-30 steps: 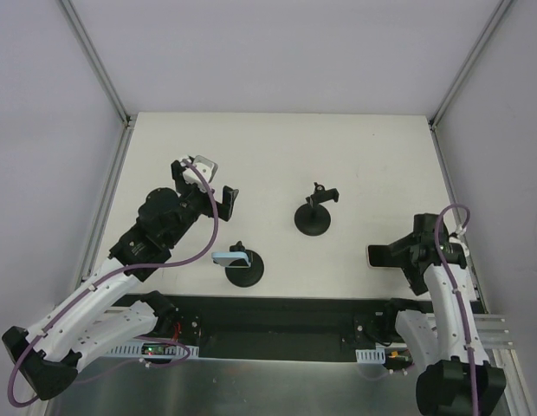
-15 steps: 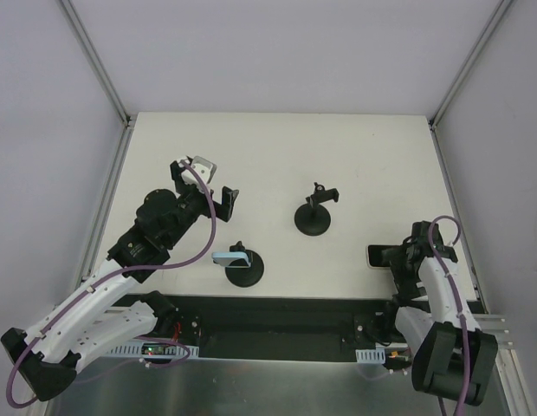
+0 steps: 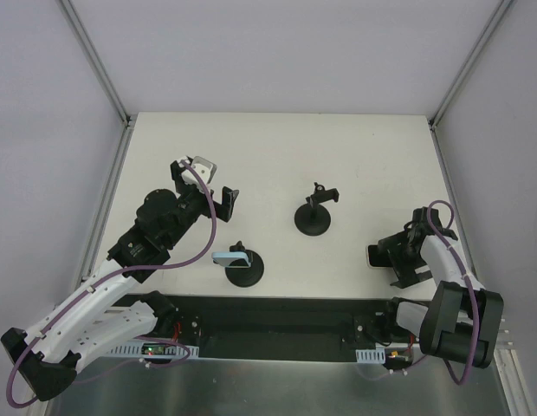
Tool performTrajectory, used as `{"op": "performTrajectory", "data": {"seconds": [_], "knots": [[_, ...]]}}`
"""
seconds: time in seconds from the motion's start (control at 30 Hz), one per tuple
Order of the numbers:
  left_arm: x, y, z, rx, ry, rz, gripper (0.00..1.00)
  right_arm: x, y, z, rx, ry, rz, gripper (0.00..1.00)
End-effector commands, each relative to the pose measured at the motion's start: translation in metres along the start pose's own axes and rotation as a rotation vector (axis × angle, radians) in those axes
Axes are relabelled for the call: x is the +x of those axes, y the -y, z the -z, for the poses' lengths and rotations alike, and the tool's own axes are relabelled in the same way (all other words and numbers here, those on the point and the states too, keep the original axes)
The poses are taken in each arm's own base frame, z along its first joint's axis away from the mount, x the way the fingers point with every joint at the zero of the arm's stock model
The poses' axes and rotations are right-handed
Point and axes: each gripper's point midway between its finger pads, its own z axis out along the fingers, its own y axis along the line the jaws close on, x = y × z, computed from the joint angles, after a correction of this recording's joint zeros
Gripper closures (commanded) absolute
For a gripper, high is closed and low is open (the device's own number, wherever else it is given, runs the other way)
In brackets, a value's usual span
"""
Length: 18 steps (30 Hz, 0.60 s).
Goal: Place the phone on the phone stand
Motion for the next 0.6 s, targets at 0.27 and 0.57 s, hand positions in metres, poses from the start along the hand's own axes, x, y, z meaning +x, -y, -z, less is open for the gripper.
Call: {"op": "performTrajectory", "data": {"seconds": [0.27, 0.57], "knots": [[-0.009, 0.004, 0.0, 0.016, 0.032, 0.013, 0.01, -0.044, -0.116, 0.015, -0.46, 0.124, 0.166, 0.0], [-0.011, 0.005, 0.001, 0.024, 0.037, 0.017, 0.01, -0.048, -0.11, -0.002, -0.381, 0.099, 0.044, 0.0]]}}
